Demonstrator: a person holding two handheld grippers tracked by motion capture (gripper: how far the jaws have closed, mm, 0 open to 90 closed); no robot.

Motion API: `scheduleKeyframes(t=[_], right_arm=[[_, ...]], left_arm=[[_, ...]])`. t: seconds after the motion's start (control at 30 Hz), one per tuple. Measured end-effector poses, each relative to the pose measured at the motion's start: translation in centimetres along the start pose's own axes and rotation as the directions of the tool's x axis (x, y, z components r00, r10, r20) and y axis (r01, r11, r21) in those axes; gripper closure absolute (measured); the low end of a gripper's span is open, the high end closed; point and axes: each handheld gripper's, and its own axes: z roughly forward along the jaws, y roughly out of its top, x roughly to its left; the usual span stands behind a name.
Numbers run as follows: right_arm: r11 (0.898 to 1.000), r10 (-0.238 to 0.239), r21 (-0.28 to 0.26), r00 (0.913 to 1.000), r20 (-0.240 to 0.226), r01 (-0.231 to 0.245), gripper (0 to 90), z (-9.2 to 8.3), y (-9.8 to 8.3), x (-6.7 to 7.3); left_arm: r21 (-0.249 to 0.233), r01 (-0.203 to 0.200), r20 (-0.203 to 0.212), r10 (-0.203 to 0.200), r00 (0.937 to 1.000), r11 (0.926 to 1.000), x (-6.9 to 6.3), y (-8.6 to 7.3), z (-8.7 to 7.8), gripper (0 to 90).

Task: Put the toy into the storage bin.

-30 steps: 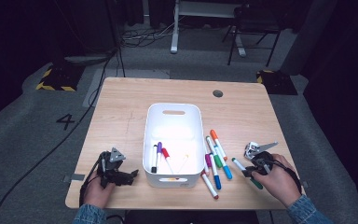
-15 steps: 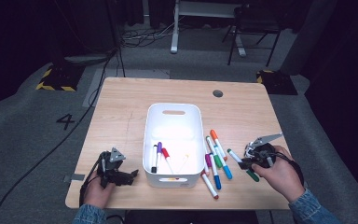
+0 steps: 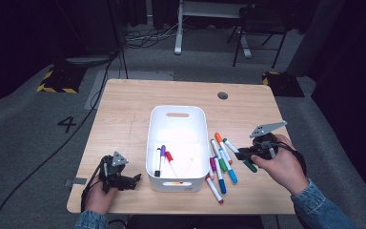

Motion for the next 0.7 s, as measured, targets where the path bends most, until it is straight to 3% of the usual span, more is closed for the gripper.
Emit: scheduleKeyframes(t=[0.37,0.7], right_arm=[[0.998,-0.05,-0.051,0.9982,-0.034,0.048,76.9,-0.1,2.9,1.5],[0.994,-0.096,-0.052,0.9927,-0.073,0.093,76.9,0.9,5.9,3.3]], left_arm=[[0.001,-0.001,-0.001,0.001,1.0,1.0,0.0,0.0,0.0,0.0],[0.001,-0.003,-0.002,0.003,1.0,1.0,0.0,0.0,0.0,0.0]])
